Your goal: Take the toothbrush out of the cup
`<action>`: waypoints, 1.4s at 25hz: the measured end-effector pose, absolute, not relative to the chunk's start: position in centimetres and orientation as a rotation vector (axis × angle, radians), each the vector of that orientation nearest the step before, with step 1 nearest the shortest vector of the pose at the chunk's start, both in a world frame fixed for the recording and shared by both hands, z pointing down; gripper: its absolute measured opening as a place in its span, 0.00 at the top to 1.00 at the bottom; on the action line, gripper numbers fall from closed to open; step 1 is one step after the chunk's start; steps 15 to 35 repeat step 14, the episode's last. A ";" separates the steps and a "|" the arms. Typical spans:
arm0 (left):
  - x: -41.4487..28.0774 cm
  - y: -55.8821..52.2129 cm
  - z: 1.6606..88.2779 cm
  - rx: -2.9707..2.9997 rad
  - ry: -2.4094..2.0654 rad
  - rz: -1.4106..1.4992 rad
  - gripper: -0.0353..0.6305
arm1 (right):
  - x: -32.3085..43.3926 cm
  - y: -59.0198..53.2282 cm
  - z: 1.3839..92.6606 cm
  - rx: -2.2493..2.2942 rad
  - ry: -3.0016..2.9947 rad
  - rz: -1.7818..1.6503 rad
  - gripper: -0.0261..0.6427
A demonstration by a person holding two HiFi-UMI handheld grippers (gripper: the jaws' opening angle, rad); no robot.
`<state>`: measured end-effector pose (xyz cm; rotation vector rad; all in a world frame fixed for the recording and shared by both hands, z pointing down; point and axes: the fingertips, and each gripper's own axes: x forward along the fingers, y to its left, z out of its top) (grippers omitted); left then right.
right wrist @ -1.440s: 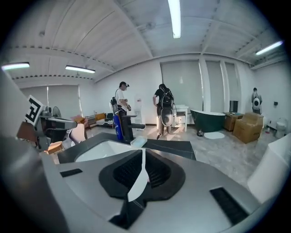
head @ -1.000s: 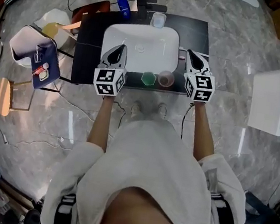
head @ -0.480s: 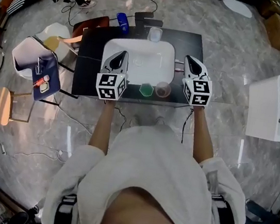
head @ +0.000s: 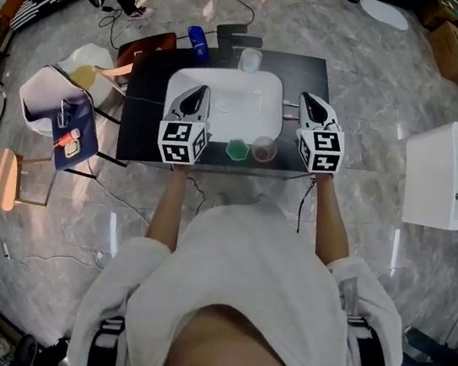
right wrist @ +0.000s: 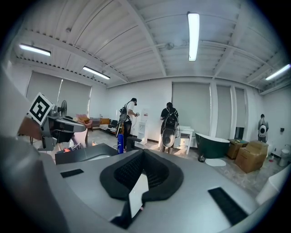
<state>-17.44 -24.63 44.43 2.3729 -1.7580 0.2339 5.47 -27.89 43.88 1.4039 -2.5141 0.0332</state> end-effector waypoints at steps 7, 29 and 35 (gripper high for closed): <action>-17.0 -24.5 44.6 2.373 -1.751 0.234 0.91 | 5.4 -27.6 44.0 1.397 -2.515 0.033 0.94; -17.1 -24.3 45.1 2.369 -1.748 0.236 0.91 | 5.1 -27.4 44.5 1.388 -2.512 0.036 0.94; -17.1 -24.3 45.1 2.369 -1.748 0.236 0.91 | 5.1 -27.4 44.5 1.388 -2.512 0.036 0.94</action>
